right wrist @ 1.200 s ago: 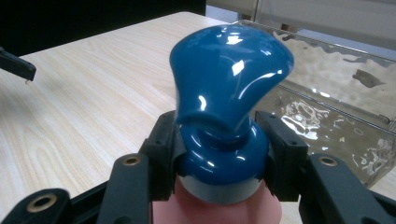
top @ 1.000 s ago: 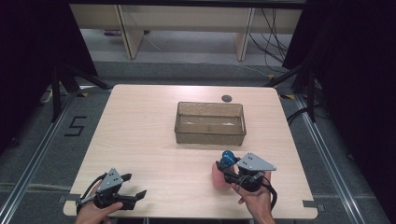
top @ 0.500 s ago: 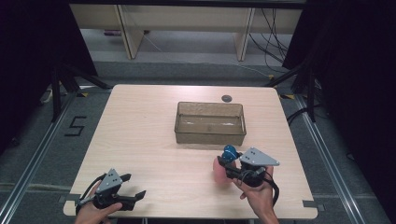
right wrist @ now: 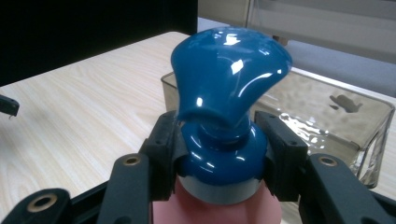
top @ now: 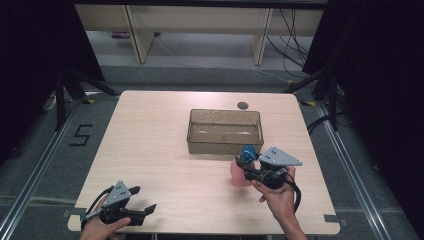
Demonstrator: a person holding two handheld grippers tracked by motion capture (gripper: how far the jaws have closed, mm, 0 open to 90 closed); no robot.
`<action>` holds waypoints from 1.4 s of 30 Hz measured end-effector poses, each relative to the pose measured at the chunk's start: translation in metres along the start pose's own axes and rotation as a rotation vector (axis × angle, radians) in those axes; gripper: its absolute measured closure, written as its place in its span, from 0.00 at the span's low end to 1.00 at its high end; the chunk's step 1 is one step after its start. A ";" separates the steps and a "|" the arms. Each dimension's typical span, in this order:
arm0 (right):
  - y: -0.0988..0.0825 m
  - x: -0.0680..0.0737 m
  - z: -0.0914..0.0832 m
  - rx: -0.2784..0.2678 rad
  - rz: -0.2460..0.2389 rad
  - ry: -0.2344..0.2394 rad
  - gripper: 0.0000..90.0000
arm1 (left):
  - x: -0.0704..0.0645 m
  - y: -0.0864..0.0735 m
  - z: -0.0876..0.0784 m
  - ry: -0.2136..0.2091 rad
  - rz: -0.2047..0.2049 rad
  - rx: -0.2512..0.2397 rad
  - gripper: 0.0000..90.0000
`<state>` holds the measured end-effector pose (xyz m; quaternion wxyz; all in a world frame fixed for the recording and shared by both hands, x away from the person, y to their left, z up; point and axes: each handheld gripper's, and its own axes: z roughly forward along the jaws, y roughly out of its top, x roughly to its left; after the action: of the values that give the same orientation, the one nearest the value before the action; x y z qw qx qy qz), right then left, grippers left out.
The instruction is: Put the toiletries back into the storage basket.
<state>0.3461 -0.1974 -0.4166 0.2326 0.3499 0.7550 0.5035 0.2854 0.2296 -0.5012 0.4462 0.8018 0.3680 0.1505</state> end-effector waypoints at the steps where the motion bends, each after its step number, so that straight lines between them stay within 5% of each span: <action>1: 0.001 0.000 0.000 -0.006 0.012 -0.001 0.59 | 0.000 0.000 0.000 -0.001 -0.001 0.000 0.16; 17: 0.029 -0.023 -0.005 -0.042 -0.006 -0.059 0.59 | -0.001 0.000 0.000 -0.001 -0.003 0.004 0.16; 42: 0.053 -0.039 0.003 -0.055 0.005 -0.066 0.59 | -0.001 0.000 0.000 -0.004 0.003 -0.002 0.16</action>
<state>0.3893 -0.2123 -0.3689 0.2655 0.3615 0.7320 0.5128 0.2849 0.2286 -0.5011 0.4476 0.8022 0.3656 0.1500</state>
